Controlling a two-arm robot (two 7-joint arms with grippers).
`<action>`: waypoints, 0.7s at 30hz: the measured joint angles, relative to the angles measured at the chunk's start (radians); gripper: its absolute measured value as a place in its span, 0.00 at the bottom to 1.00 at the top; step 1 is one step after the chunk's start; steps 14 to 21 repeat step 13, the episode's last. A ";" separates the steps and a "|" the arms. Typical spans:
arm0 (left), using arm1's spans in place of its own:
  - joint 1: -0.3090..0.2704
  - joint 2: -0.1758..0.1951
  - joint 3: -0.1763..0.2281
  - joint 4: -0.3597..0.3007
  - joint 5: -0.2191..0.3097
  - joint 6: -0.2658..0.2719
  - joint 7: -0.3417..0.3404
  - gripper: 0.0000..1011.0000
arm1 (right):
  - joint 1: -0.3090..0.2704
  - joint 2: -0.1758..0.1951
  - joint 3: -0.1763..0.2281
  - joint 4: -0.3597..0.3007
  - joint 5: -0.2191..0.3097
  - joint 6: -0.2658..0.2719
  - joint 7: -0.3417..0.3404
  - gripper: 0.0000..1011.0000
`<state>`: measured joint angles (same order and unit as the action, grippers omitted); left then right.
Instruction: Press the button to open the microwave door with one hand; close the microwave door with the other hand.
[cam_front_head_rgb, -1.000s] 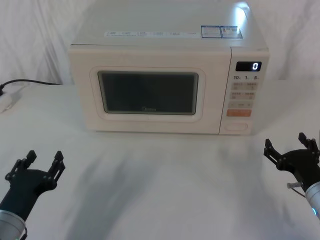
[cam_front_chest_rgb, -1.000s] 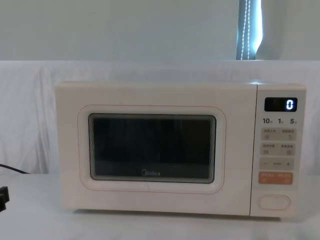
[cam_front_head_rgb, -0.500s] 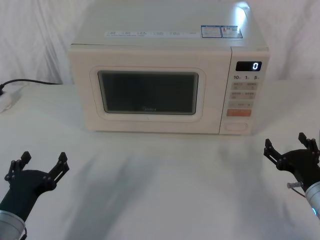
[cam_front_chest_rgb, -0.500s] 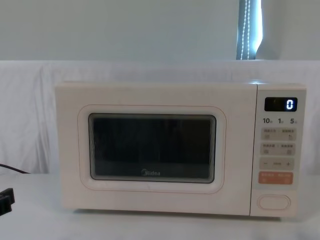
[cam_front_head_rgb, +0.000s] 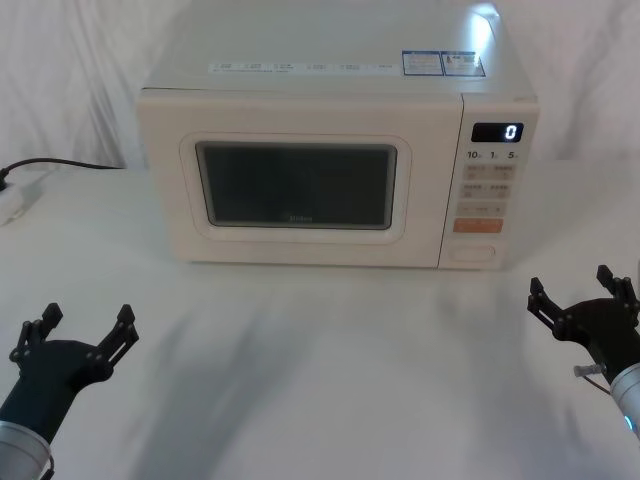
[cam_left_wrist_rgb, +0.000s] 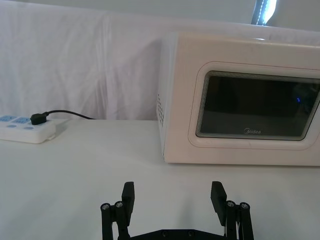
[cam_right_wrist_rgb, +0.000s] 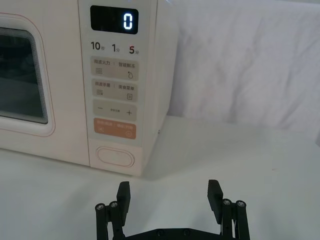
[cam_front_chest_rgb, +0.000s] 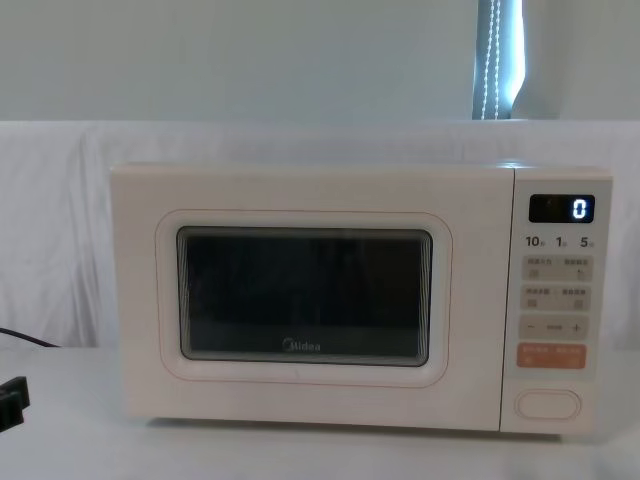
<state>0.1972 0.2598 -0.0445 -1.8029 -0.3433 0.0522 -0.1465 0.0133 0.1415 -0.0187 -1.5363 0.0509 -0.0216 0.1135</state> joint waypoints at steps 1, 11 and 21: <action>0.000 0.000 0.000 0.000 0.000 0.000 0.000 0.99 | 0.000 0.000 0.000 0.000 0.000 0.000 0.000 0.99; 0.000 0.000 0.000 0.000 0.000 0.000 0.000 0.99 | 0.000 0.000 0.000 0.000 0.000 0.000 0.000 0.99; 0.000 0.000 0.000 0.000 0.000 0.000 0.000 0.99 | 0.000 0.000 0.000 0.000 0.000 0.000 0.000 0.99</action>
